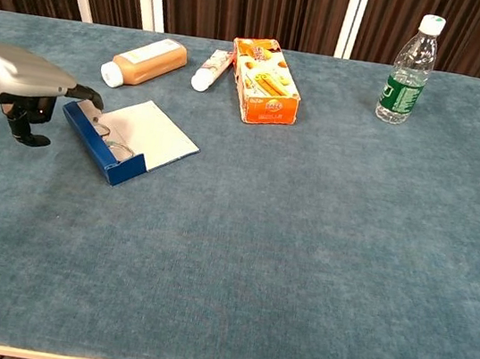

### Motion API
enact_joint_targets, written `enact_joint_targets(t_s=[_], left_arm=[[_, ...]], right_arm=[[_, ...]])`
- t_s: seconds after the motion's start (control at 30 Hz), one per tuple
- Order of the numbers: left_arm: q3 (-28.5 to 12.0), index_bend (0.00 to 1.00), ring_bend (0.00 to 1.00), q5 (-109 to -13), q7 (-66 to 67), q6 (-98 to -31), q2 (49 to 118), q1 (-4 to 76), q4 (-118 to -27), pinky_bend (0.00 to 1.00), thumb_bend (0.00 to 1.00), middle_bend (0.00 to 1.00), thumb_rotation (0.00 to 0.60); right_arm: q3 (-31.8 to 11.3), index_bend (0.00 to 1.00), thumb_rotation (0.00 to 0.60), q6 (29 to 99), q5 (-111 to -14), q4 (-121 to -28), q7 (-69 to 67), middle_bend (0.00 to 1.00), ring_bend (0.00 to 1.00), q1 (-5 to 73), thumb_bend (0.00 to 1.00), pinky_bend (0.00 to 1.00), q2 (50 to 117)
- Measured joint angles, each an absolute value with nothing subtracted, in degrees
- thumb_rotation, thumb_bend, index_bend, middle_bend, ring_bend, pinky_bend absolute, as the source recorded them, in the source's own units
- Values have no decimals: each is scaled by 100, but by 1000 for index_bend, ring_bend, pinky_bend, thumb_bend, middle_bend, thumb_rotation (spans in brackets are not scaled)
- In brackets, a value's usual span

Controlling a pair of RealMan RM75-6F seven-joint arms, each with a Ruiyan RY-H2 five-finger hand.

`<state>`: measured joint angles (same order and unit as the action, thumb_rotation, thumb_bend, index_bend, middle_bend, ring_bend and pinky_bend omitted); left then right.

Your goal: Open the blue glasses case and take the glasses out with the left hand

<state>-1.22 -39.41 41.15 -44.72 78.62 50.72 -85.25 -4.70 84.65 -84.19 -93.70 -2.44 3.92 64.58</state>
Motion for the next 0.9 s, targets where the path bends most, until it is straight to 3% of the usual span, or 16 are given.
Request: enact_joint_targets(t_s=[0.43,0.9], left_arm=[[125,192,763,-3721,4090,-4586,7591,5039,-8783,891,381,941,600],[527,251,765,-4007,4062,-4541,6946,4989,-9894,892,381,945,600]], right_arm=[[-469,0,600,8467,-8420,-9376,-237,0,0,390,217,229,6457],[-467,0,600,8473,-8419,-9393,-207,0,0,387,217,229,6461]])
